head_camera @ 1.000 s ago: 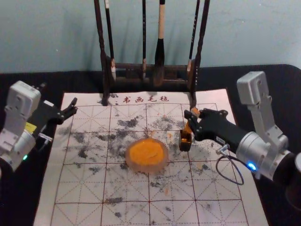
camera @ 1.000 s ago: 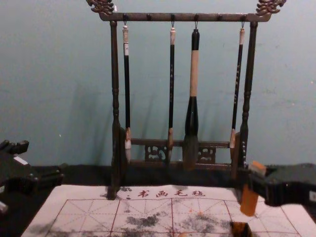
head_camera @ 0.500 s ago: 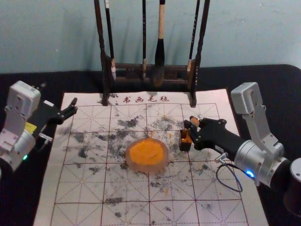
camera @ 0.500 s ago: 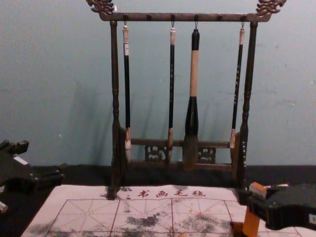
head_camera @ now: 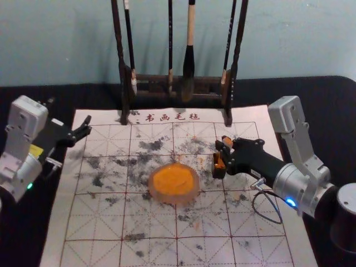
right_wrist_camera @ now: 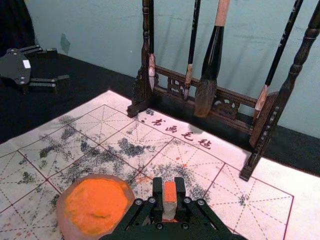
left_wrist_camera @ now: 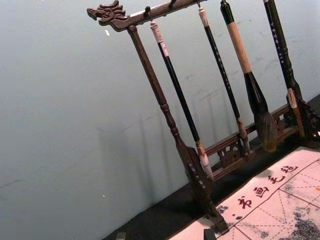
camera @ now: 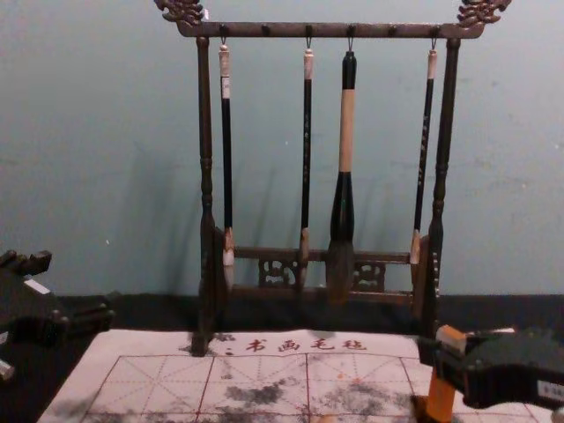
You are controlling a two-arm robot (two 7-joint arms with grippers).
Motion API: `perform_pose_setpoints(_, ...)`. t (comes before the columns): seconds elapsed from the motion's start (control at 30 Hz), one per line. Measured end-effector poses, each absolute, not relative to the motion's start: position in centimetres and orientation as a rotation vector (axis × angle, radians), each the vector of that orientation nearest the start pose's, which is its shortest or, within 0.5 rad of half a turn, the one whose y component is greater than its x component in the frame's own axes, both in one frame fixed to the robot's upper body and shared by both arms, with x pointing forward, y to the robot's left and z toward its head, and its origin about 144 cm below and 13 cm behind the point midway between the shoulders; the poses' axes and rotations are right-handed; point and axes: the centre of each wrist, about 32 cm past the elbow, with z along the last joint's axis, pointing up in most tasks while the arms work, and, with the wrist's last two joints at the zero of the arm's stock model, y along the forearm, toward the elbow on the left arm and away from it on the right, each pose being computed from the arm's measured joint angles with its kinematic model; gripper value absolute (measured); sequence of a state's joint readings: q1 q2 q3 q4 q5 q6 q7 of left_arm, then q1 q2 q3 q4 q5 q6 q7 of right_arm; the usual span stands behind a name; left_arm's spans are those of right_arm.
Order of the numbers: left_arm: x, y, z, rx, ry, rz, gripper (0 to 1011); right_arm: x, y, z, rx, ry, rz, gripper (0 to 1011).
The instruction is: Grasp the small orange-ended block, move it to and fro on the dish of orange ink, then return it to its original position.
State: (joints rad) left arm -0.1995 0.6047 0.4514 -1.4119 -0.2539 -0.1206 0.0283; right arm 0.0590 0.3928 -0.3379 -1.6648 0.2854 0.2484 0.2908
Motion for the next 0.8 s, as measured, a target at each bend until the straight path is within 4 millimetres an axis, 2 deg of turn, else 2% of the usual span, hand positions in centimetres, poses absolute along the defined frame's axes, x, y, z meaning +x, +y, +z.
perform_pose_setpoints(0.8, 48.86, 30.97, 113.98, 0.304, -0.285, 1.248, 1001, 46.66, -22.98, 115.99, -0.290, 0.094, -0.930, 110)
